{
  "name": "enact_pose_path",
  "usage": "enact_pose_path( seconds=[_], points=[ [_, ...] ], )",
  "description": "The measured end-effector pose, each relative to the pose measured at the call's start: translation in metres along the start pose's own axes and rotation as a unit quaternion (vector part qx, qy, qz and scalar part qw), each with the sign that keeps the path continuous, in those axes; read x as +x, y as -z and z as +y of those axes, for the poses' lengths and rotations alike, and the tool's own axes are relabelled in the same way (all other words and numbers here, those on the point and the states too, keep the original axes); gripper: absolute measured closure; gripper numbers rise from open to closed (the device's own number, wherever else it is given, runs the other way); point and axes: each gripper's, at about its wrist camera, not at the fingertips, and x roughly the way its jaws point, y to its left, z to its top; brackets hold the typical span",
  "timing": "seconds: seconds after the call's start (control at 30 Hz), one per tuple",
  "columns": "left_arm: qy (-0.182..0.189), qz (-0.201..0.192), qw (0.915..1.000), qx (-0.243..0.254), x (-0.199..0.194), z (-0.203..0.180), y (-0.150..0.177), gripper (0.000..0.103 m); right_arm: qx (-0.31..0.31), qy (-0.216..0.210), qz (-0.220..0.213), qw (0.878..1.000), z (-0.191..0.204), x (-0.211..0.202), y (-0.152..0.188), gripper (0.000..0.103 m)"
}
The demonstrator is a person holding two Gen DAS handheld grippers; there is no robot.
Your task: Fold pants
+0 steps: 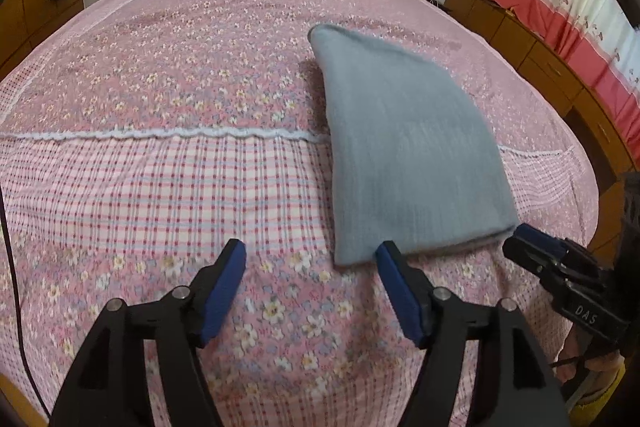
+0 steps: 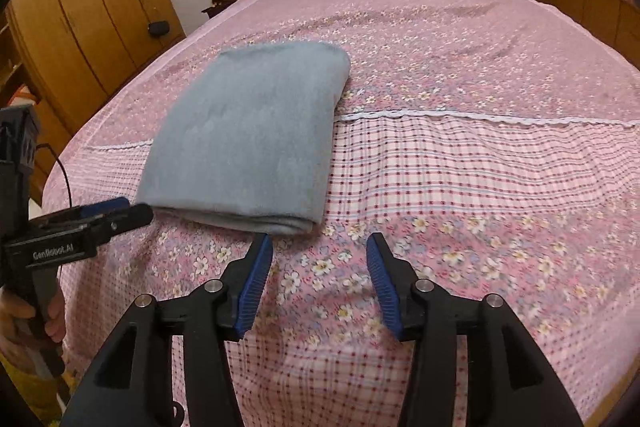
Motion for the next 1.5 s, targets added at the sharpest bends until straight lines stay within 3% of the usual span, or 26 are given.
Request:
enact_pose_path(
  seconds=[0.2,0.53,0.7,1.07,1.5],
  points=[
    [-0.012,0.003,0.9999,0.0,-0.013,-0.015,0.023,0.018,-0.002,0.014,-0.023,1.0,-0.002,-0.014,0.009,0.037],
    [-0.08,-0.006,0.9966,0.016,-0.006,-0.044,0.059,0.006,-0.001,0.075,-0.029,0.997,0.0,-0.008,0.033,0.03],
    [-0.091,-0.008,0.9958,-0.003,-0.002,-0.051,0.068,0.001,0.005,0.087,-0.032,0.996,0.003,0.004,0.039,0.024],
    [-0.111,-0.018,0.9937,-0.002,0.004,-0.086,0.078,0.0,0.0,0.087,-0.047,0.995,0.004,0.007,0.043,0.022],
    [-0.112,-0.02,0.9935,-0.004,0.012,-0.082,0.08,0.0,-0.001,0.086,-0.05,0.995,0.005,0.003,0.047,0.021]
  ],
)
